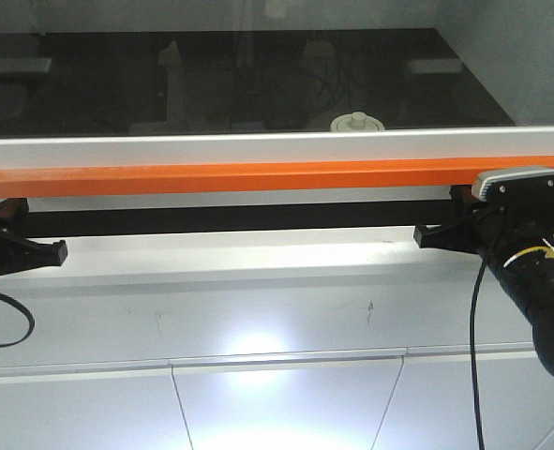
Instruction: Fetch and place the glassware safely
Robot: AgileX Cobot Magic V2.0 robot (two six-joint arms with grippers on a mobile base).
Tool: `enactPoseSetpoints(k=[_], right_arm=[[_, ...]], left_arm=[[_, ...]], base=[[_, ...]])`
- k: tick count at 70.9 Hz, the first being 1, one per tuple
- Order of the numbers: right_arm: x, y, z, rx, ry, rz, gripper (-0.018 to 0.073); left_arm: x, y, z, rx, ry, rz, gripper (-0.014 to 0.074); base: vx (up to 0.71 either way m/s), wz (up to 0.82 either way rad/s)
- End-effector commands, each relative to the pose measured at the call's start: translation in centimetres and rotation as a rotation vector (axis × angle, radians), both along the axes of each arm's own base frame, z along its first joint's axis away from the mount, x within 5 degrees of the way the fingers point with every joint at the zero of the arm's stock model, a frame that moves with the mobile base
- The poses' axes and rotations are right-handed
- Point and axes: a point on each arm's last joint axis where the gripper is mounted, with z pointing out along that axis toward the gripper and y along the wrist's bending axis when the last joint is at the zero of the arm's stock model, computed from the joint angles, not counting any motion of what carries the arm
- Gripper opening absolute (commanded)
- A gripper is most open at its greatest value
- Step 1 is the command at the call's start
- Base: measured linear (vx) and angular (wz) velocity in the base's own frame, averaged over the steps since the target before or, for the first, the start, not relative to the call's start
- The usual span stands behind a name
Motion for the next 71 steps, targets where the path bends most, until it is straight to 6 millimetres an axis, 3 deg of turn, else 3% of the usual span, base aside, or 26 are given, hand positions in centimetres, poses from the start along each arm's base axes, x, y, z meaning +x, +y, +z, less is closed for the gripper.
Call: enactPoseSetpoints(k=[1,20,40,58,71], right_arm=[[0.3,0.2,5.5,0.011,-0.286,0.011,-0.0001],[0.0,0.2,9.3,0.017,-0.348,0.01,-0.0001],[-0.5,0.1,14.3,0.024,-0.426,0.007,-0.0001],[-1.7,-0.1,18.3,0.028,-0.468,0.006,-0.0001],[-2.6,-0.2,19.4,0.029,-0.479,0.005,-0.0001]], left_arm=[[0.6,-0.1,7.1,-0.02,-0.369,0.001,-0.0007],[0.9,-0.2,13.4,-0.017,-0.451,-0.006,-0.0007],[-0.2,-0.2,19.1,-0.019,-0.534,-0.006,-0.0007],[-2.4,-0.1,22.7,-0.02,-0.593,-0.005,-0.0007],[-3.6,-0.1,23.7,-0.019,-0.602,-0.005,-0.0007]], base=[[0.0,0.0],[0.0,0.0],[0.0,0.0],[0.0,0.0],[0.0,0.0]])
